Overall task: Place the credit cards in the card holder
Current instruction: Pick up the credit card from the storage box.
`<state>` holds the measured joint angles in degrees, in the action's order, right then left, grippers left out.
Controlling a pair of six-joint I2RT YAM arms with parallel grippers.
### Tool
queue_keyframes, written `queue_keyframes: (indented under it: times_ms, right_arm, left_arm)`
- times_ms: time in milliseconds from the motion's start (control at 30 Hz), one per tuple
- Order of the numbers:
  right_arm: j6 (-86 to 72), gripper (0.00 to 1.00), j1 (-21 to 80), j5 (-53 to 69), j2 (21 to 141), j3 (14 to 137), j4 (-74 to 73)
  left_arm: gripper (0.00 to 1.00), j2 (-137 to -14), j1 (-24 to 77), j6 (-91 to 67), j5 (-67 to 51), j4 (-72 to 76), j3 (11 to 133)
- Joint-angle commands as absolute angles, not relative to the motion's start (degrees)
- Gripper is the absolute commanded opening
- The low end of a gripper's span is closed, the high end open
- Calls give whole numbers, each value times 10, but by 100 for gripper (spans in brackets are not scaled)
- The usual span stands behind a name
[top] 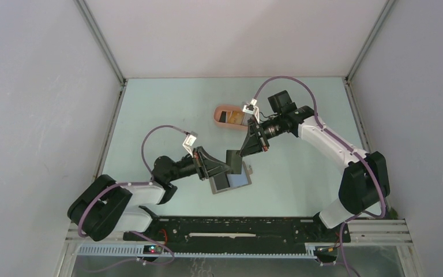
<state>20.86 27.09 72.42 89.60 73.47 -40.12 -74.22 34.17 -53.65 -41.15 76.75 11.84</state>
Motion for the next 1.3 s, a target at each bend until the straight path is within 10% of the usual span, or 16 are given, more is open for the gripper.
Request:
queue_keyframes:
  times_ms: [0, 167, 333, 1267]
  right_arm:
    - [229, 2, 278, 715, 896, 748, -406]
    - [244, 42, 277, 688, 879, 747, -414]
    - [274, 57, 269, 629, 851, 747, -430]
    - [206, 42, 318, 392, 1031, 735, -406]
  left_arm:
    - [0, -741, 344, -534, -418, 781, 139]
    - [0, -729, 343, -531, -393, 772, 104]
    - [0, -715, 343, -537, -361, 766, 50]
    - [0, -657, 341, -533, -266, 383, 73]
